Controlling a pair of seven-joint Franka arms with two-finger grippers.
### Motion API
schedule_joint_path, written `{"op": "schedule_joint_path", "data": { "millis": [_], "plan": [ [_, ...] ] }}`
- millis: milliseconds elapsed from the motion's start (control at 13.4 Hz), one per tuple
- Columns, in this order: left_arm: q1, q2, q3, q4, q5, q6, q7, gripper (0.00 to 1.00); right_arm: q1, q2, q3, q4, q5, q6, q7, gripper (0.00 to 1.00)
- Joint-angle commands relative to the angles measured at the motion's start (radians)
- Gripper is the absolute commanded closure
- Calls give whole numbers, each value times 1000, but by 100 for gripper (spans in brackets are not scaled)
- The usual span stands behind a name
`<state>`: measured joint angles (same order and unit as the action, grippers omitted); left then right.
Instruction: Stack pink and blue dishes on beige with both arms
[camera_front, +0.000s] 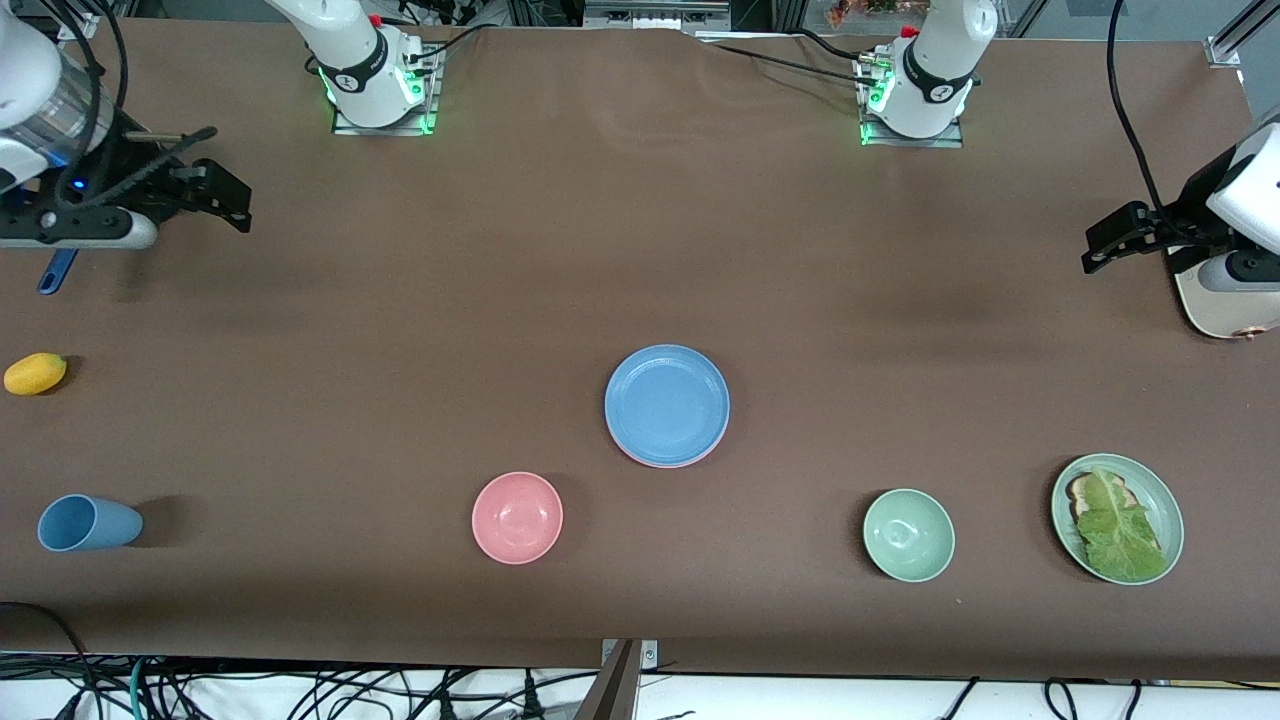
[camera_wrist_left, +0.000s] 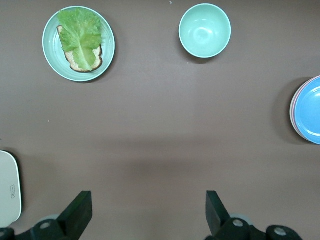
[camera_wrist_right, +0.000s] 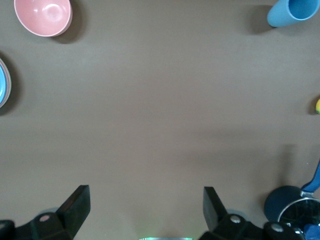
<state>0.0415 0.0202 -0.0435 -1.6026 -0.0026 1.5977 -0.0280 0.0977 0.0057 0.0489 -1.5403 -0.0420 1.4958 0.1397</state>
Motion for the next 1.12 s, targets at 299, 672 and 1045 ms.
{"op": "schedule_joint_path", "data": {
  "millis": [299, 672, 1045],
  "plan": [
    [0, 6, 2, 18, -17, -10, 25, 0, -4, 20, 2, 85, -59, 0, -9, 0],
    [0, 6, 2, 18, -17, -10, 25, 0, 2, 34, 9, 86, -52, 0, -16, 0],
    [-6, 7, 2, 15, -17, -10, 25, 0, 11, 68, 11, 86, -15, 50, -9, 0]
  ]
}}
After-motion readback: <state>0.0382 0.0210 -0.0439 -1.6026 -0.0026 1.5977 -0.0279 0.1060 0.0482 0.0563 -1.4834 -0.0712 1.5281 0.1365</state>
